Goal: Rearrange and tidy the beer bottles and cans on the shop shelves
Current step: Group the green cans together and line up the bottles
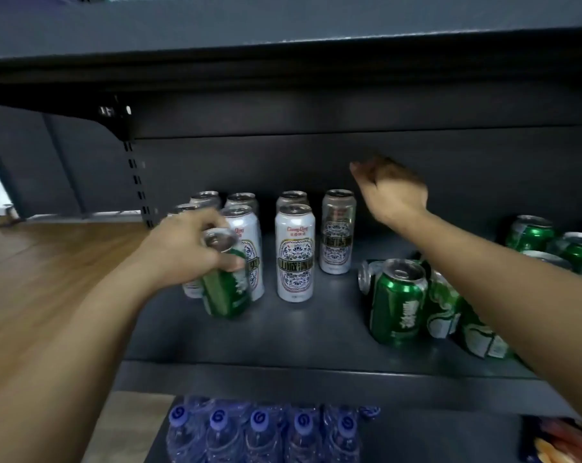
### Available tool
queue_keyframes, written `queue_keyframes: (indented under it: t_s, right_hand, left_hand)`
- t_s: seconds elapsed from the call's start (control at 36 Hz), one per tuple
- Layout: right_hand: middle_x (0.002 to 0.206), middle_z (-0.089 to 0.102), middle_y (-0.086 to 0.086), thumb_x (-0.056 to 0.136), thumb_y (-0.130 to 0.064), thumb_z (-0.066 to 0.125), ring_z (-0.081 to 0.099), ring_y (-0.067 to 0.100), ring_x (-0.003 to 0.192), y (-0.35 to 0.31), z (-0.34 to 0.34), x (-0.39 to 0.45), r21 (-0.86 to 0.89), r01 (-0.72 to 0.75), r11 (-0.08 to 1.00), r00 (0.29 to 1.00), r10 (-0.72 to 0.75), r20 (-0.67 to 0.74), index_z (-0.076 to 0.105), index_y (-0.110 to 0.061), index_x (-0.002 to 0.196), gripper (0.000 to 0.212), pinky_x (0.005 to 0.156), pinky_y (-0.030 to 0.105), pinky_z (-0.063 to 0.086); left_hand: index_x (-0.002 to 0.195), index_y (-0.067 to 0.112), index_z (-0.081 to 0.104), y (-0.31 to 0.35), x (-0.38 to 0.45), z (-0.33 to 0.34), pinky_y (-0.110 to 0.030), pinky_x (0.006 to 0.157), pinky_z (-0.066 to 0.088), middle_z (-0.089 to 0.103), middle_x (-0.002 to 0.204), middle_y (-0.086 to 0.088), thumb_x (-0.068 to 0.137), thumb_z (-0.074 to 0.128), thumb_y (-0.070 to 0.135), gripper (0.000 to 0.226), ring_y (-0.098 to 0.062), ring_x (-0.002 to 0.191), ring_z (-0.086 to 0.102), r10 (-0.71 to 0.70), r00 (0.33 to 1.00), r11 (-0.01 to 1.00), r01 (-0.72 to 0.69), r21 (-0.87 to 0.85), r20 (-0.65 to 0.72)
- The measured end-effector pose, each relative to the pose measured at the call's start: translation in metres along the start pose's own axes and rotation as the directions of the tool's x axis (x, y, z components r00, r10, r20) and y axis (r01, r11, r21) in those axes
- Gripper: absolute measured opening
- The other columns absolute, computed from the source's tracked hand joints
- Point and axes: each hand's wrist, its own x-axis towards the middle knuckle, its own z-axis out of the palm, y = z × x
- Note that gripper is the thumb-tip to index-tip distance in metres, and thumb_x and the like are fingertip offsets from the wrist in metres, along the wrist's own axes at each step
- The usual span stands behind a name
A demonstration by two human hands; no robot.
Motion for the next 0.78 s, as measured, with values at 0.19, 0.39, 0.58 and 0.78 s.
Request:
queue_keyframes:
  t_s: [0.19,0.39,0.58,0.78]
  right_hand:
    - [0.114,0.065,0.015,0.099,-0.053,0.031,0.059,0.035,0.106,0.043,-0.017,-0.026,-0.05,-0.076,0.996,0.994,0.08,0.074,0.061,-0.016,0.111,0.05,0.08,0.037,0.041]
    - [0.106,0.067,0.011,0.1,-0.05,0.032,0.06,0.034,0.101,0.084,-0.054,-0.046,-0.143,-0.042,0.989,0.999,0.039,-0.027,0.063,-0.017,0.108,0.046,0.074,0.037,0.036]
    - [0.104,0.064,0.008,0.1,-0.047,0.037,0.059,0.031,0.097,0.132,-0.085,-0.064,-0.16,-0.059,0.985,0.997,0.05,-0.058,0.059,-0.016,0.1,0.038,0.075,0.037,0.038]
    - [0.103,0.064,0.007,0.098,-0.044,0.044,0.059,0.031,0.097,0.19,-0.131,-0.098,-0.238,-0.052,0.97,0.997,0.035,-0.075,0.058,-0.017,0.1,0.031,0.077,0.038,0.042]
  left_hand:
    - [0.087,0.028,0.053,0.075,0.009,0.088,-0.034,0.074,0.053,0.062,0.094,0.003,0.063,0.085,0.039,0.041,-0.02,0.089,0.059,0.192,0.95,0.981,-0.188,-0.044,0.245]
    - [0.099,0.03,0.053,0.094,0.017,0.111,-0.029,0.072,0.043,0.06,0.099,0.005,0.07,0.08,0.045,0.042,-0.017,0.092,0.055,0.182,0.935,0.967,-0.226,0.116,0.305]
    - [0.141,0.029,0.039,0.11,0.022,0.094,-0.03,0.098,0.042,0.049,0.141,0.002,0.077,0.067,0.059,0.076,-0.018,0.123,0.05,0.162,0.922,0.937,-0.256,0.238,0.351]
    - [0.129,0.03,0.05,0.215,0.002,0.111,-0.039,0.093,0.047,0.056,0.128,0.004,0.084,0.063,0.052,0.052,-0.019,0.118,0.053,0.367,0.927,0.909,-0.375,0.184,0.078]
